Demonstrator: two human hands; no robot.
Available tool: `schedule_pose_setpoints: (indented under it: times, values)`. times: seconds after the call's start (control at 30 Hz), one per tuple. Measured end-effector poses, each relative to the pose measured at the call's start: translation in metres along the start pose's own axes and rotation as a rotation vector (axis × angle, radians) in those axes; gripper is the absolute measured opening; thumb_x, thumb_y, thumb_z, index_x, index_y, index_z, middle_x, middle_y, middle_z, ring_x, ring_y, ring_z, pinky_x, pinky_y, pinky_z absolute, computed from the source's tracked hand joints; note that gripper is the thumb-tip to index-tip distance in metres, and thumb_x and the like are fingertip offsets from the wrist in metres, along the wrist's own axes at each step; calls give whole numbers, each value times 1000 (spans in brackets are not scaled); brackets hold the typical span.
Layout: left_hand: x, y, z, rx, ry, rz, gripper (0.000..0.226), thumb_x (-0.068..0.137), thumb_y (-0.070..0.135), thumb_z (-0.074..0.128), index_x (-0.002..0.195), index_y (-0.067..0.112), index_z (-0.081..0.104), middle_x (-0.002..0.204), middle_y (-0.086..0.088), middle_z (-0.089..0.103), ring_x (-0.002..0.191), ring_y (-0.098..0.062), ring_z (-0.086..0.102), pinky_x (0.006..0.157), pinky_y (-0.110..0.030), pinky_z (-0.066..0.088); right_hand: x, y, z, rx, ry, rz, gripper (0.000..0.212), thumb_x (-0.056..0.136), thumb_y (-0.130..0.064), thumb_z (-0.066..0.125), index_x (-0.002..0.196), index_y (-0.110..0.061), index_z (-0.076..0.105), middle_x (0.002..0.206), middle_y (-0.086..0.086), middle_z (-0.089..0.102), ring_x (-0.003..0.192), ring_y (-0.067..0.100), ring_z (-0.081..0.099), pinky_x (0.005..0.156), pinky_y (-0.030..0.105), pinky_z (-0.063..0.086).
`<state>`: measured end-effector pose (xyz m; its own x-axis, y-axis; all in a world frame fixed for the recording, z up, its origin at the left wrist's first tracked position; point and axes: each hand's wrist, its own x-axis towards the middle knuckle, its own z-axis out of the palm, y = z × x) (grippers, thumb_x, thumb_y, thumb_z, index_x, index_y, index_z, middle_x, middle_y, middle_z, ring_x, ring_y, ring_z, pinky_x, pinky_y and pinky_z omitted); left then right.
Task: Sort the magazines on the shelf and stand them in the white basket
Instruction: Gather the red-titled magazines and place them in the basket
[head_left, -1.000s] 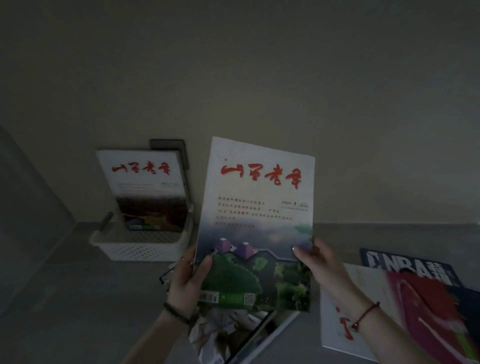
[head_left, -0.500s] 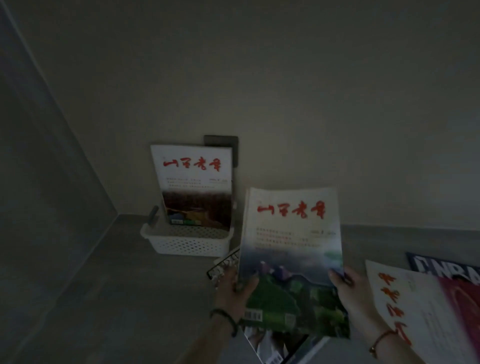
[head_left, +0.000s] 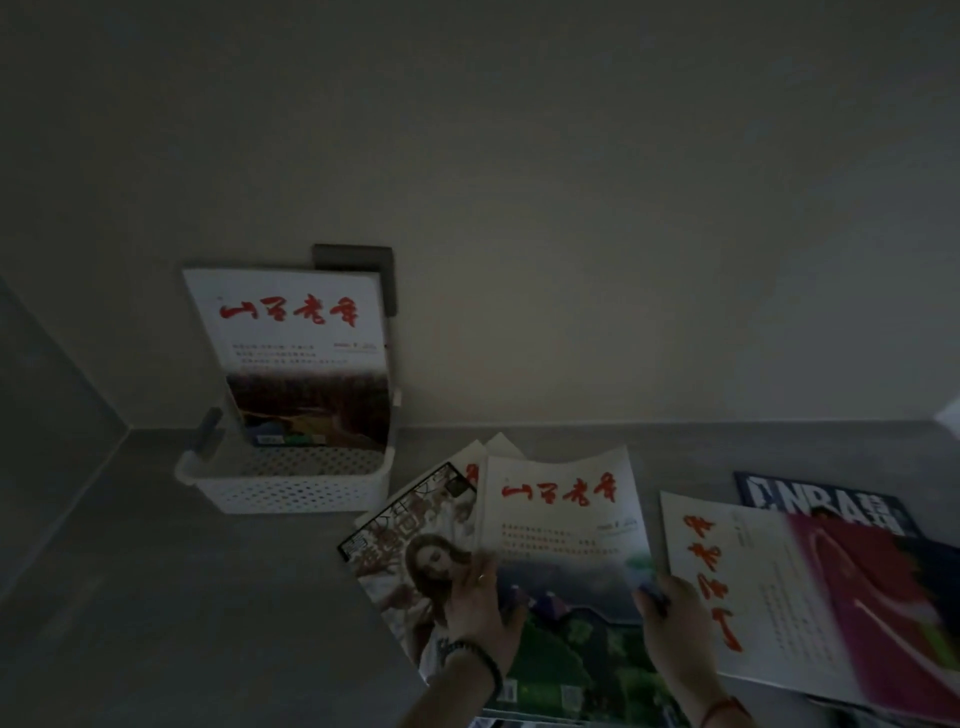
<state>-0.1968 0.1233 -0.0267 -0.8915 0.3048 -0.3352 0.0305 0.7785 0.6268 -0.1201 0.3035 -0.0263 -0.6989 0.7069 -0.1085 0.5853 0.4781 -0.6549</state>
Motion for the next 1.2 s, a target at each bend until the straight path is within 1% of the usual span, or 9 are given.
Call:
schedule_pose_setpoints:
  times: [0.23,0.33,0.43,0.57,0.67,0.8,0.9,1.03,1.2]
  values:
    - [2,12,8,-503,-4,-126,66,84,17,61,141,15,29,141,-5,41,132,-26,38,110,-40,38,-3,8,-22,183,-1,-1,10,83,-5,59,77,-12,56,73,7,58,85,33,56,77,37,41]
    - [6,15,-8,-744,0,-123,40,85,8,58,123,2,48,122,-12,57,118,-29,52,87,-30,53,2,-2,-42,268,32,-72,13,78,3,64,75,-9,60,87,16,57,89,32,52,91,46,41]
    - [7,23,-44,-771,13,-36,27,89,12,52,113,1,57,115,-19,63,102,-27,60,67,-16,52,8,-29,-61,569,-27,-80,7,77,15,58,78,10,63,95,28,65,97,40,58,94,50,44]
    - [14,31,-129,-829,136,131,24,89,5,50,109,-6,58,97,-29,66,72,-30,63,75,-47,54,18,-110,-71,688,-148,-151,23,83,-6,61,71,-24,68,76,-9,71,74,8,65,73,27,47]
    - [23,24,-208,-791,347,200,28,87,1,52,115,-4,56,109,-14,61,79,-7,63,76,-26,53,28,-189,-57,498,-78,-395,28,83,-5,59,57,-13,59,58,4,57,54,12,50,51,11,37]
    - [36,-1,-296,-705,568,164,34,85,3,57,119,-5,55,121,-22,58,106,-24,55,89,-29,47,28,-282,-21,415,-53,-595,28,78,-2,61,50,-3,55,49,12,52,47,19,46,46,16,38]
    - [52,-32,-337,-640,680,33,37,81,10,65,116,-1,59,121,-19,61,107,-28,58,93,-37,49,29,-321,18,428,-101,-566,28,75,-2,64,48,1,58,51,18,58,53,33,56,54,37,52]
    - [78,-74,-353,-626,694,-112,38,77,13,70,112,0,62,120,-20,63,109,-39,57,97,-52,48,29,-339,74,380,-128,-490,46,72,3,60,34,-16,41,33,-4,38,37,10,35,38,19,32]
    - [113,-114,-336,-465,665,-150,34,81,21,66,105,-3,65,108,-25,67,97,-39,62,90,-50,52,38,-336,129,266,-151,-397,27,80,-3,55,53,-6,53,51,9,51,46,17,43,40,19,29]
